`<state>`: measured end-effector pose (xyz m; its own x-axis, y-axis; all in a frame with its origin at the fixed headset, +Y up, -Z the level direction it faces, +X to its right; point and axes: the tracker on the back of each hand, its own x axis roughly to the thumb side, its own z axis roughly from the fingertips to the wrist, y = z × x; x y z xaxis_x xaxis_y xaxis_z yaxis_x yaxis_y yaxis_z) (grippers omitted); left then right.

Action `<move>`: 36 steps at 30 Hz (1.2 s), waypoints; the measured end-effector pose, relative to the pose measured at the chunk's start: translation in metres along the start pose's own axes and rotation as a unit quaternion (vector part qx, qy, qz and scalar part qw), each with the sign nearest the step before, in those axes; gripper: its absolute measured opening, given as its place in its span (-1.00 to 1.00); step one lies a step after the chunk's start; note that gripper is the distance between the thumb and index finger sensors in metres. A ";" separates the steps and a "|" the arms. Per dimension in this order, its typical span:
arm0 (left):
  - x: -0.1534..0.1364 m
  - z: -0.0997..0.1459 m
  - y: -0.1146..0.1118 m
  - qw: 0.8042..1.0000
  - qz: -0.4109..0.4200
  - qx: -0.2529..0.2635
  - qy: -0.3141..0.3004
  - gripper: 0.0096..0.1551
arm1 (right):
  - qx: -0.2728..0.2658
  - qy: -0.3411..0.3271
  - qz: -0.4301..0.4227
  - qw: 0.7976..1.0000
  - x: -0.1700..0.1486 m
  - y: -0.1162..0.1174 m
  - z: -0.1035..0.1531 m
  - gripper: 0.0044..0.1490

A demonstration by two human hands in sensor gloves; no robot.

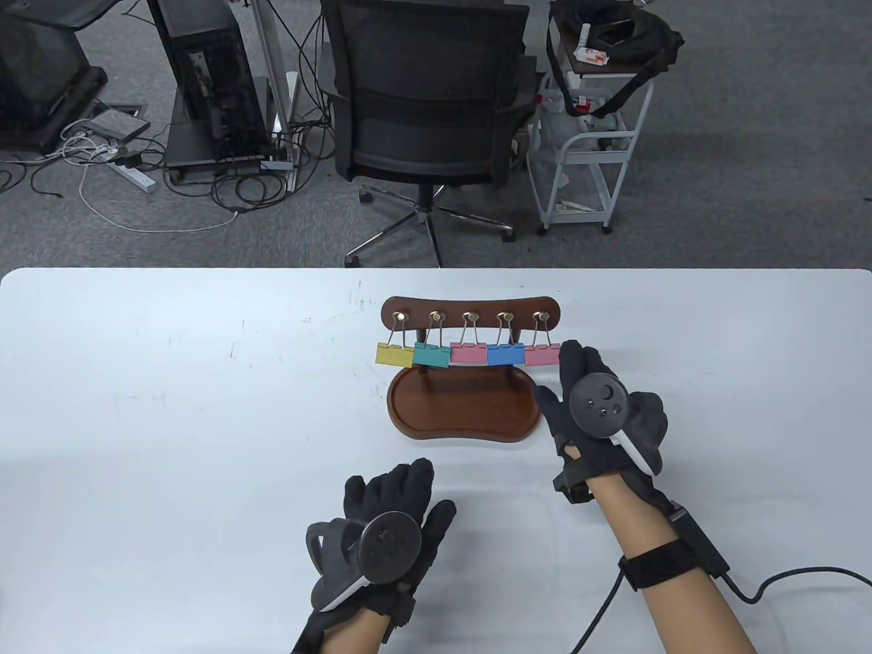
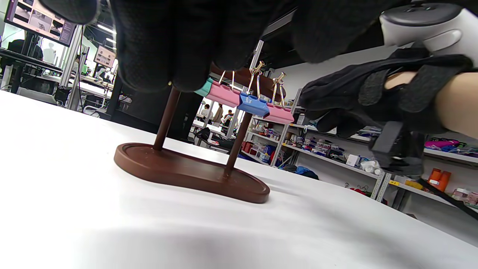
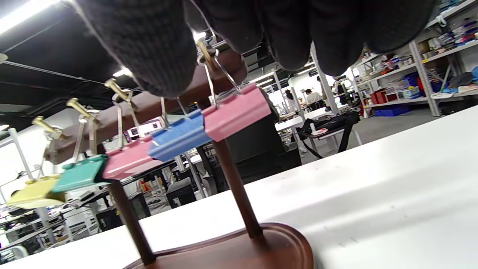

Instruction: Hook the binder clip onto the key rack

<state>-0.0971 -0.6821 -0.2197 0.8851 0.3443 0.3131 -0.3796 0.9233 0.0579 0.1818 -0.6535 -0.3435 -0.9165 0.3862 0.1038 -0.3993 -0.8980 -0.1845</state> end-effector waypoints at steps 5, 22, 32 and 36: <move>0.002 0.000 0.000 1.000 -0.001 0.001 -0.004 -0.16 | 0.003 -0.029 -0.004 1.000 0.002 -0.011 0.026 0.06; 0.005 0.001 -0.002 1.000 0.001 0.001 -0.011 -0.16 | 0.041 -0.028 -0.012 0.999 -0.010 -0.009 0.110 -0.02; 0.005 0.002 -0.002 1.000 0.000 0.000 -0.011 -0.16 | 0.051 -0.006 0.017 0.999 -0.012 0.009 0.124 -0.03; 0.005 0.002 -0.002 1.000 0.000 -0.002 -0.010 -0.16 | 0.053 0.004 0.018 0.998 -0.015 0.013 0.126 -0.03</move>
<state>-0.0925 -0.6824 -0.2165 0.8796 0.3409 0.3319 -0.3786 0.9240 0.0542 0.1936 -0.6972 -0.2246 -0.9305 0.3549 0.0909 -0.3623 -0.9282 -0.0844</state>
